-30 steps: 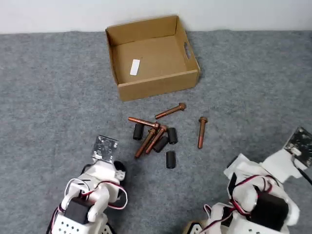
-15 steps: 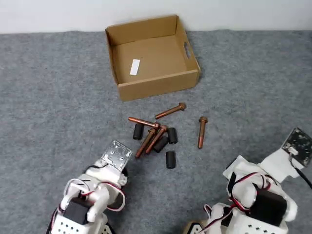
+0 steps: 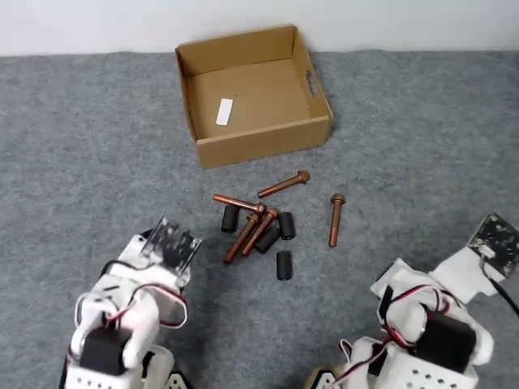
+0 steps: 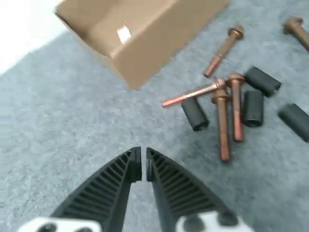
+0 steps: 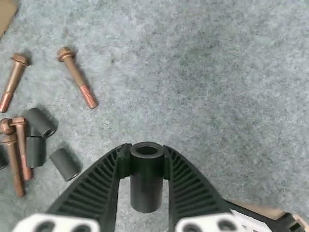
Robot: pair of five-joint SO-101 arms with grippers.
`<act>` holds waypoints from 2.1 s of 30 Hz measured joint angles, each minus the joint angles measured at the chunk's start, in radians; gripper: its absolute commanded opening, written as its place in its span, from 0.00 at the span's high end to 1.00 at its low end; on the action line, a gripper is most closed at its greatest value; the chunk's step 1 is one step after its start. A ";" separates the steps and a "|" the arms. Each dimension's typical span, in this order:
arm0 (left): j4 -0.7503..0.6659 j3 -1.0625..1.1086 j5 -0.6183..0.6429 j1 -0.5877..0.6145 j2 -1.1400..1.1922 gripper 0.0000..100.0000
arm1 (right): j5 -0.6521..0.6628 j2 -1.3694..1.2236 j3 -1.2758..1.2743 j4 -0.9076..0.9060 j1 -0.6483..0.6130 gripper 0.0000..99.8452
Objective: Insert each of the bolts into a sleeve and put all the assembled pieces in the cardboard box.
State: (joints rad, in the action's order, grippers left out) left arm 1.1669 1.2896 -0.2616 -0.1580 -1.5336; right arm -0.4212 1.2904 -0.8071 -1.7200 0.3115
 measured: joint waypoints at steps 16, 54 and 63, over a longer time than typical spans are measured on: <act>0.198 -0.882 0.000 -0.184 1.266 0.98 | -0.014 0.011 -0.060 0.015 0.080 0.99; 0.548 -2.071 0.074 -0.301 2.450 0.89 | -0.048 0.025 -0.097 0.035 0.081 0.99; 0.555 -2.084 0.074 -0.302 2.463 0.89 | -0.048 0.025 -0.097 0.035 0.081 0.99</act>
State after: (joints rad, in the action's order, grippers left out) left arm 1.7223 -0.7940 -0.1880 -0.4603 0.9291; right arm -0.4687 1.3149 -0.9037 -1.6847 0.3928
